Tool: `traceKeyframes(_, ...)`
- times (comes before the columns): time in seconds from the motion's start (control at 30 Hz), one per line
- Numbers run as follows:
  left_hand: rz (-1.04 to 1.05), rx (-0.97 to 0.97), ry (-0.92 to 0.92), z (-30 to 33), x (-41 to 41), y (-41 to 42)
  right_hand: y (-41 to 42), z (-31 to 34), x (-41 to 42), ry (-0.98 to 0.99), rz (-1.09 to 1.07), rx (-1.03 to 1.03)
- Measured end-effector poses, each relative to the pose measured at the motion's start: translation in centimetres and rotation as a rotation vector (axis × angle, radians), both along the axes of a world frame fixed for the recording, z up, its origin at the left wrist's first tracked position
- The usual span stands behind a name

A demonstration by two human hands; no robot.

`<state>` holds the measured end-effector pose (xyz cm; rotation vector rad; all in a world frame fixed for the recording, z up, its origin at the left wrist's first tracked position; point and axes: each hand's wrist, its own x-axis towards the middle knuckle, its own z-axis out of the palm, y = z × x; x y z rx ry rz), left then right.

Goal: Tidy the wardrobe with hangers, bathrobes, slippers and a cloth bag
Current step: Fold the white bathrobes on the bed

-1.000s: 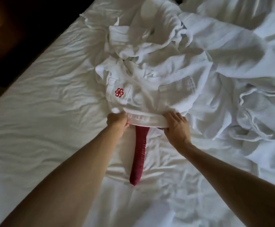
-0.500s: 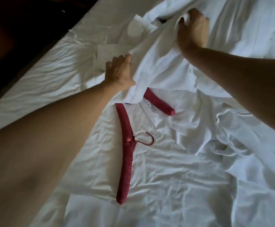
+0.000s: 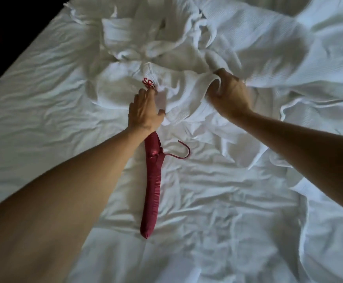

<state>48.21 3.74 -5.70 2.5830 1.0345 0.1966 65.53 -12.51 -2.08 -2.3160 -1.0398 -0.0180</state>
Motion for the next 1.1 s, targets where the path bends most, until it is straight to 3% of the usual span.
traceKeyframes(0.1,0.028,-0.025,0.012,-1.2,-0.9,-1.2,-2.1,-1.6,-1.9,0.072,0.117,0.090)
traceKeyframes(0.2,0.106,-0.027,-0.087,-1.3,-3.5,-3.7,-7.1,-3.0,-5.7,0.018,0.053,0.234)
traceKeyframes(0.27,0.206,-0.086,-0.180,-1.4,-5.8,-6.2,-10.4,-4.5,-9.1,-0.043,0.128,0.174)
traceKeyframes(0.4,0.362,-0.315,-0.196,-2.6,-9.2,-10.9,-10.3,-8.2,-13.7,-0.081,0.571,-0.118)
traceKeyframes(0.47,0.423,-0.367,-0.147,-3.6,-10.3,-12.3,-8.2,-9.0,-14.5,-0.100,0.514,-0.140)
traceKeyframes(0.53,0.423,-0.330,-0.102,-4.4,-11.0,-13.1,-6.4,-9.7,-14.6,-0.078,0.321,-0.131)
traceKeyframes(0.67,0.464,-0.441,-0.167,-4.8,-11.3,-12.4,-3.9,-9.9,-12.7,-0.052,0.055,-0.003)
traceKeyframes(0.83,0.473,-0.595,-0.109,-5.3,-11.3,-10.7,-1.0,-7.0,-8.9,-0.125,0.089,0.015)
traceKeyframes(1.0,0.435,-0.664,-0.061,-4.8,-11.0,-10.0,-2.4,-8.2,-9.4,-0.082,0.253,-0.200)
traceKeyframes(1.1,0.411,-0.691,-0.061,-4.7,-10.9,-9.8,-3.2,-8.9,-8.9,-0.052,0.160,-0.231)
